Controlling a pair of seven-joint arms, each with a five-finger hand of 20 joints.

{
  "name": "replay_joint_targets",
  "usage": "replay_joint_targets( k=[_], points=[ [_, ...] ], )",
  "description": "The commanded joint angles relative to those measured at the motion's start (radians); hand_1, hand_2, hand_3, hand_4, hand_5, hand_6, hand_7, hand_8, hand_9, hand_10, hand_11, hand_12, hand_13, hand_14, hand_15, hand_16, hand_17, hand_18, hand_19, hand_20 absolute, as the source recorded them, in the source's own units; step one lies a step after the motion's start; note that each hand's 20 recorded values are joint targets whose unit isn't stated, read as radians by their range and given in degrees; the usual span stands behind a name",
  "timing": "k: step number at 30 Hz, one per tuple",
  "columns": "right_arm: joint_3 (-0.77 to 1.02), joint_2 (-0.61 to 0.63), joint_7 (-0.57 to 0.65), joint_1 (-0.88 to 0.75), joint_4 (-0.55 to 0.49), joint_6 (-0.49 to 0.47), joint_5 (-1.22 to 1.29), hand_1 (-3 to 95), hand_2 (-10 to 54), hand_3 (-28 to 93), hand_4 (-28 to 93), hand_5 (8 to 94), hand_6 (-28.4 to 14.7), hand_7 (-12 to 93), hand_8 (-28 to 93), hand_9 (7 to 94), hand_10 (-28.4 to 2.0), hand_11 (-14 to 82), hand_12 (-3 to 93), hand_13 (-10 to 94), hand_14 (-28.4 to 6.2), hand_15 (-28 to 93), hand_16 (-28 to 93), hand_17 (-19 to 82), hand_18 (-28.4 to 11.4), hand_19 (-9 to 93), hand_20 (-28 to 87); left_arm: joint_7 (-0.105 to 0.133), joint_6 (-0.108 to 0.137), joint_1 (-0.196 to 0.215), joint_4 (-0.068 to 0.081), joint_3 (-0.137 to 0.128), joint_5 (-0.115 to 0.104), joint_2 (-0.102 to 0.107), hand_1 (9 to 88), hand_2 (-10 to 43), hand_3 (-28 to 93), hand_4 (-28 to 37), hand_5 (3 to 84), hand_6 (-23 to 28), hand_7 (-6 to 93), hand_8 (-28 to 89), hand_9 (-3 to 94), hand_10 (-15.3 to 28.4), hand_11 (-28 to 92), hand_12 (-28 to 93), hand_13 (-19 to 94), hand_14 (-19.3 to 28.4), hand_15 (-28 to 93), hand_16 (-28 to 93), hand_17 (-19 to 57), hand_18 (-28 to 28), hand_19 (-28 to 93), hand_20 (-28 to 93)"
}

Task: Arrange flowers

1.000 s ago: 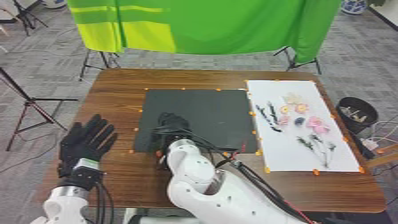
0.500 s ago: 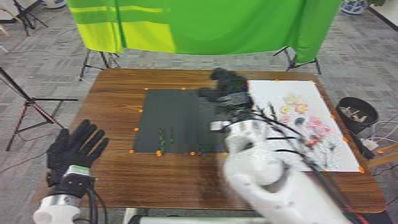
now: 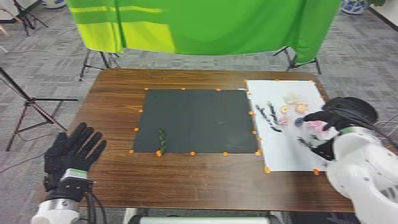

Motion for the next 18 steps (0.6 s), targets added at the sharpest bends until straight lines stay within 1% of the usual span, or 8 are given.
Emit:
replay_joint_targets(
  k=[1, 2, 4, 6, 8, 9, 14, 18],
  points=[
    [0.050, 0.006, 0.064, -0.093, -0.024, -0.003, -0.014, 31.3, -9.5, 80, -28, 47.4, -7.4, 15, -12, 46.6, -18.2, 7.5, 14.1, 47, -17.0, 30, 17, 18, -21.9, 58, 18, -0.003, 0.022, 0.025, -0.012, -0.008, -0.016, -0.021, 31.1, 12.9, 70, -26.8, 46.5, 10.4, 13.1, -7, 36.8, 15.8, 27, 13, 27, 17.5, 47, -7, -5.9, 17.0, 44, 17],
    [0.046, 0.003, 0.064, -0.093, -0.025, -0.013, -0.020, 31.3, -9.5, 79, -28, 49.7, -8.6, 13, -11, 49.6, -18.2, 8.2, 13.9, 47, -17.2, 30, 17, 18, -21.8, 58, 18, 0.007, 0.039, 0.025, -0.016, -0.005, -0.026, -0.019, 31.1, 13.0, 70, -26.8, 46.5, 10.4, 13.1, -7, 36.8, 15.9, 27, 13, 27, 17.5, 47, -7, -5.9, 17.0, 44, 17],
    [0.045, -0.004, 0.072, -0.099, -0.029, -0.042, -0.027, 31.6, -9.5, 78, -28, 52.8, -9.1, 11, -11, 53.6, -18.3, 8.8, 13.6, 48, -17.2, 30, 17, 18, -21.7, 58, 18, 0.006, 0.027, 0.028, -0.015, -0.008, -0.030, -0.021, 31.2, 13.3, 70, -27.0, 46.7, 10.4, 13.2, -7, 37.1, 15.8, 27, 13, 27, 17.6, 47, -7, -5.9, 17.0, 44, 17],
    [0.041, -0.013, 0.085, -0.100, -0.022, -0.061, -0.037, 31.8, -9.5, 77, -28, 55.7, -8.7, 11, -10, 56.5, -18.2, 9.6, 13.7, 50, -16.7, 31, 17, 19, -21.4, 58, 19, 0.002, 0.025, 0.027, -0.014, -0.007, -0.024, -0.022, 31.2, 13.7, 70, -27.0, 46.9, 10.5, 13.4, -7, 37.3, 15.9, 28, 13, 28, 17.6, 48, -7, -5.8, 17.0, 44, 17],
    [0.045, -0.017, 0.101, -0.101, -0.018, -0.086, -0.011, 32.2, -9.5, 77, -28, 56.8, -8.6, 11, -10, 57.6, -18.2, 9.6, 13.6, 51, -16.6, 31, 17, 20, -21.3, 59, 19, 0.000, 0.023, 0.022, -0.014, -0.005, -0.027, -0.023, 31.1, 13.8, 70, -27.0, 47.0, 10.5, 13.4, -7, 37.3, 16.0, 28, 13, 28, 17.6, 48, -7, -5.8, 17.0, 44, 17],
    [0.044, -0.020, 0.103, -0.100, -0.012, -0.094, -0.006, 32.6, -9.5, 78, -28, 57.1, -8.5, 11, -10, 57.8, -18.1, 9.7, 13.6, 51, -16.6, 31, 18, 20, -21.3, 59, 19, 0.001, 0.020, 0.024, -0.014, -0.004, -0.023, -0.022, 31.1, 13.9, 70, -27.0, 47.0, 10.5, 13.5, -7, 37.3, 16.0, 28, 13, 28, 17.6, 48, -7, -5.8, 17.0, 44, 17],
    [0.041, -0.035, 0.111, -0.108, 0.004, -0.113, 0.022, 36.0, -9.5, 77, -28, 59.8, -6.3, 13, -11, 60.3, -16.5, 10.7, 13.9, 53, -15.9, 33, 18, 21, -21.1, 61, 19, -0.003, 0.024, 0.025, -0.017, -0.006, -0.026, -0.024, 30.8, 14.1, 70, -27.0, 47.1, 10.4, 13.6, -7, 37.3, 16.0, 28, 13, 28, 17.7, 48, -7, -5.8, 17.0, 44, 17],
    [0.033, -0.044, 0.101, -0.117, 0.002, -0.114, 0.014, 35.6, -9.5, 75, -28, 62.3, -4.9, 15, -11, 63.6, -16.2, 12.3, 14.4, 55, -15.6, 34, 18, 21, -21.0, 62, 20, -0.006, 0.024, 0.030, -0.018, -0.006, -0.027, -0.026, 30.6, 14.4, 70, -27.3, 47.1, 10.4, 13.6, -7, 37.3, 15.9, 28, 13, 28, 17.6, 48, -7, -5.8, 17.0, 44, 17]
  ],
)
